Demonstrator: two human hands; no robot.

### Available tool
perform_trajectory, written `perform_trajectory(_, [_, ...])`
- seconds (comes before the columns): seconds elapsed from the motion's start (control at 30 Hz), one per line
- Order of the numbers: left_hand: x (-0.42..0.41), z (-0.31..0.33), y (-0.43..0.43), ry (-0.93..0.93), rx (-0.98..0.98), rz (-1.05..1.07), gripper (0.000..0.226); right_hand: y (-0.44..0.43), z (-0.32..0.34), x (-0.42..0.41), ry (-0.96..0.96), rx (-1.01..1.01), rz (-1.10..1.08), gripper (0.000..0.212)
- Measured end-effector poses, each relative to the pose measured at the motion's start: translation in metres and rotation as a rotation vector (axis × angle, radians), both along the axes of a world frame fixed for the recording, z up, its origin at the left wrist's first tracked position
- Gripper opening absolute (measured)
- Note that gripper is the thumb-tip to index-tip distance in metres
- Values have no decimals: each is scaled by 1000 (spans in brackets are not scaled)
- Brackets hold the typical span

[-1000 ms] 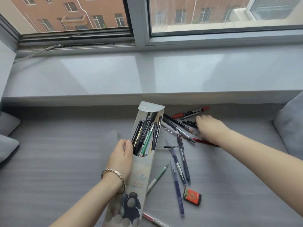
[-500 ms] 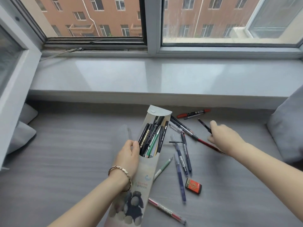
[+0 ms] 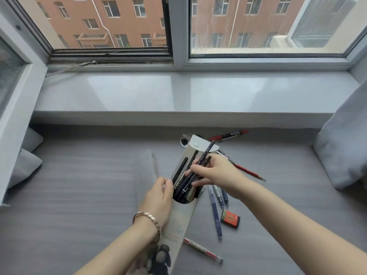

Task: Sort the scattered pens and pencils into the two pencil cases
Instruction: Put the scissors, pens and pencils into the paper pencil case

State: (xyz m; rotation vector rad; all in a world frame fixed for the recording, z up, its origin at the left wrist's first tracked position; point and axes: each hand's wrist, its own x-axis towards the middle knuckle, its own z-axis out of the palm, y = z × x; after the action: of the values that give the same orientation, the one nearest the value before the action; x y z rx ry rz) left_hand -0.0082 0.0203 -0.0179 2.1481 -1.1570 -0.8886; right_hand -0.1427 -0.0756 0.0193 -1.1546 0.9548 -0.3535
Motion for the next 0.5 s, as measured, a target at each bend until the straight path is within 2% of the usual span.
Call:
perform_trajectory(0.07, [0, -3, 4, 0, 6, -4, 34, 0, -3, -4, 60, -6, 36, 14])
perform_trajectory(0.1, [-1, -4, 4, 3, 10, -3, 33, -1, -5, -5, 124, -69, 29, 19])
perform_trajectory(0.17, [-3, -5, 4, 6, 8, -11, 34, -3, -11, -7, 201, -183, -94, 28])
perform_trajectory(0.23, [-5, -4, 3, 3, 0, -36, 34, -5, -15, -6, 165, -235, -280, 22])
perform_trajectory(0.3, [-8, -2, 1, -5, 1, -52, 35, -8, -20, -7, 161, -336, -362, 17])
perform_trajectory(0.43, [-11, 1, -6, 5, -7, -46, 31, -10, -23, -7, 261, -492, -323, 14])
perform_trajectory(0.5, [-11, 1, -7, 17, -8, -41, 29, -8, -26, -6, 353, -611, -230, 29])
